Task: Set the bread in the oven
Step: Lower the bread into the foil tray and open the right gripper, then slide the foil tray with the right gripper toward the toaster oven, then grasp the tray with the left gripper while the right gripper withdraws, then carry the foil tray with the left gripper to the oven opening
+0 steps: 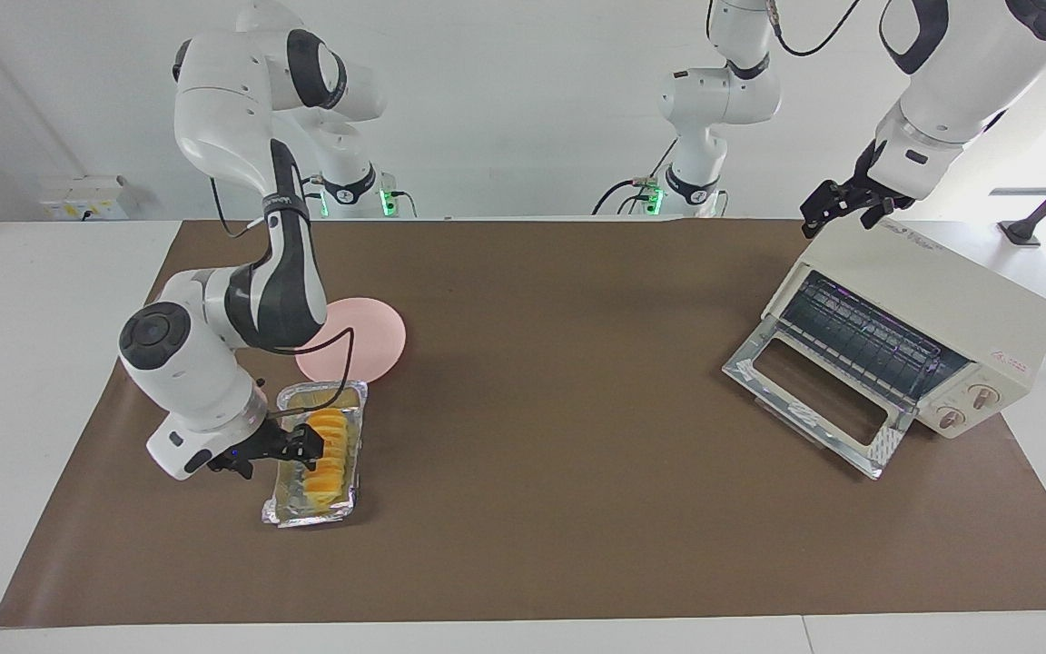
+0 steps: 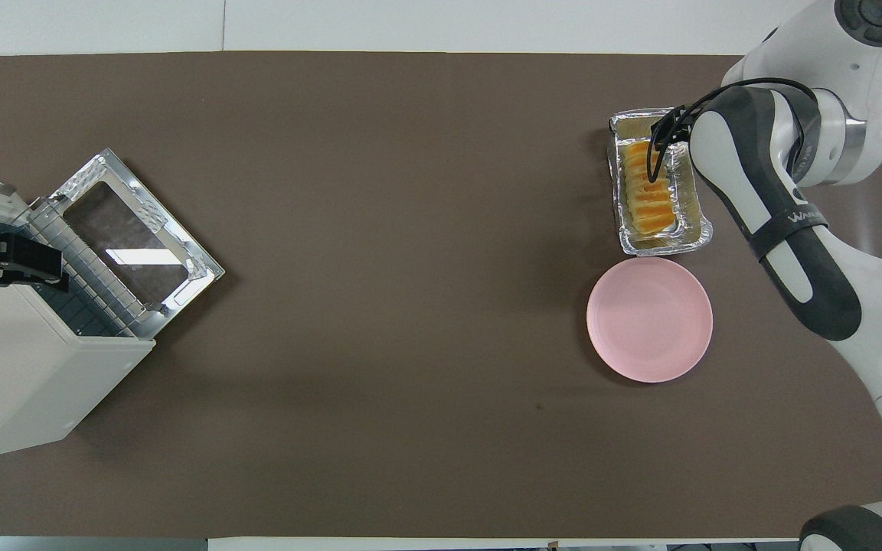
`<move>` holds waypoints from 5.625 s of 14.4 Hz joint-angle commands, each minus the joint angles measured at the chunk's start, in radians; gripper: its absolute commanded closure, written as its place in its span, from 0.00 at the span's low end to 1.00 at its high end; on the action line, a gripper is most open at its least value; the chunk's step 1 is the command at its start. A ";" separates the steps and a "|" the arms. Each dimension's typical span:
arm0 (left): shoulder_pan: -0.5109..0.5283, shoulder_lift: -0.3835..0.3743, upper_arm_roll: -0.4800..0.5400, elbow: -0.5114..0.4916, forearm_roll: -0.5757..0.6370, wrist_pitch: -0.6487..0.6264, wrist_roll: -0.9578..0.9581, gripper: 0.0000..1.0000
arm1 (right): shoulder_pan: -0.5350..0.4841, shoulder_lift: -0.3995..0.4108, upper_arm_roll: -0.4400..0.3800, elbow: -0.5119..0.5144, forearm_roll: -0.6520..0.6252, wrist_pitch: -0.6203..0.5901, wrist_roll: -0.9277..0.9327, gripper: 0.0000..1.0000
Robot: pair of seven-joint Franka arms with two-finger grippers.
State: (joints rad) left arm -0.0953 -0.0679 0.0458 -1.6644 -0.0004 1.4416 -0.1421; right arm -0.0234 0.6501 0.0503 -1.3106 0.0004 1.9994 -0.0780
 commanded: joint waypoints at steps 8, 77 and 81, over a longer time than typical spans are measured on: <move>0.017 -0.020 -0.009 -0.017 -0.018 -0.003 0.002 0.00 | -0.026 -0.044 -0.010 -0.217 -0.043 0.228 -0.140 1.00; -0.641 0.496 -0.026 -0.060 -0.066 0.714 -0.766 1.00 | -0.081 -0.731 -0.001 -0.285 0.035 -0.554 -0.005 0.00; -0.626 0.423 0.099 0.028 -0.072 0.538 -0.774 1.00 | -0.081 -0.738 0.005 -0.289 0.024 -0.547 0.003 0.00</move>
State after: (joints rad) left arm -0.7254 0.4273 0.0689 -1.6585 -0.0828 2.0798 -0.9045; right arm -0.0892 -0.0825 0.0429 -1.6020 0.0206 1.4449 -0.0906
